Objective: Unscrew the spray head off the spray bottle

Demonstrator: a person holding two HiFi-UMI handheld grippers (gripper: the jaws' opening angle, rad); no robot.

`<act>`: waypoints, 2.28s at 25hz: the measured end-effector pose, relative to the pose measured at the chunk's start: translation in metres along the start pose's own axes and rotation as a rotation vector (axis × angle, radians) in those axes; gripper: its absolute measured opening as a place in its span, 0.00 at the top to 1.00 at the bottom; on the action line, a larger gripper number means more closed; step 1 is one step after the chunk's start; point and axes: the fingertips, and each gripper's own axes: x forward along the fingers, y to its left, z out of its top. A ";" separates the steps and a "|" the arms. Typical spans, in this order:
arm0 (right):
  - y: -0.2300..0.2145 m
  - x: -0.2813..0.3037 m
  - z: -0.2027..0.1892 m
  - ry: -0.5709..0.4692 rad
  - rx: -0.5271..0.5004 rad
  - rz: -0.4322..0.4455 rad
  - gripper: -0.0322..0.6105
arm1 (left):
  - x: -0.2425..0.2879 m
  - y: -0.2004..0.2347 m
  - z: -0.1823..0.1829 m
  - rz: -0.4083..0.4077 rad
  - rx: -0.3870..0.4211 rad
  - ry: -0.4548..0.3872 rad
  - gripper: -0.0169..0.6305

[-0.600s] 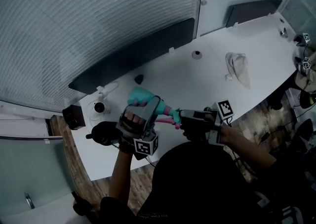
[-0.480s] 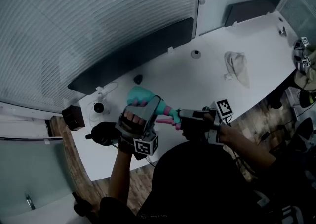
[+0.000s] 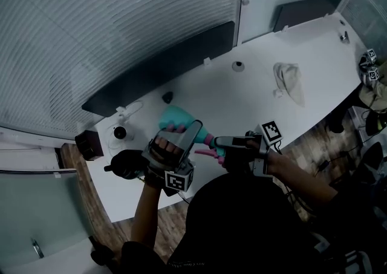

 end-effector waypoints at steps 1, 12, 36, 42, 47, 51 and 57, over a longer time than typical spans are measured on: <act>0.000 -0.001 0.000 0.000 -0.001 -0.001 0.69 | 0.000 -0.001 0.000 -0.004 0.002 -0.003 0.43; -0.010 -0.002 -0.009 0.058 -0.056 -0.073 0.72 | -0.004 -0.009 0.006 -0.097 0.025 -0.044 0.44; -0.037 -0.033 0.014 0.405 -0.790 -0.646 0.81 | -0.015 -0.076 0.020 -0.708 -0.343 0.019 0.44; -0.046 -0.034 0.015 0.606 -1.034 -0.792 0.81 | -0.025 -0.097 0.033 -0.912 -0.640 0.029 0.44; -0.060 -0.041 0.008 0.866 -1.235 -0.916 0.81 | -0.037 -0.115 0.051 -1.112 -0.853 -0.003 0.44; -0.071 -0.048 -0.003 1.182 -1.494 -0.985 0.81 | -0.048 -0.126 0.065 -1.248 -0.948 -0.067 0.44; -0.084 -0.054 -0.016 1.582 -1.809 -1.002 0.81 | -0.068 -0.132 0.079 -1.475 -1.093 -0.180 0.44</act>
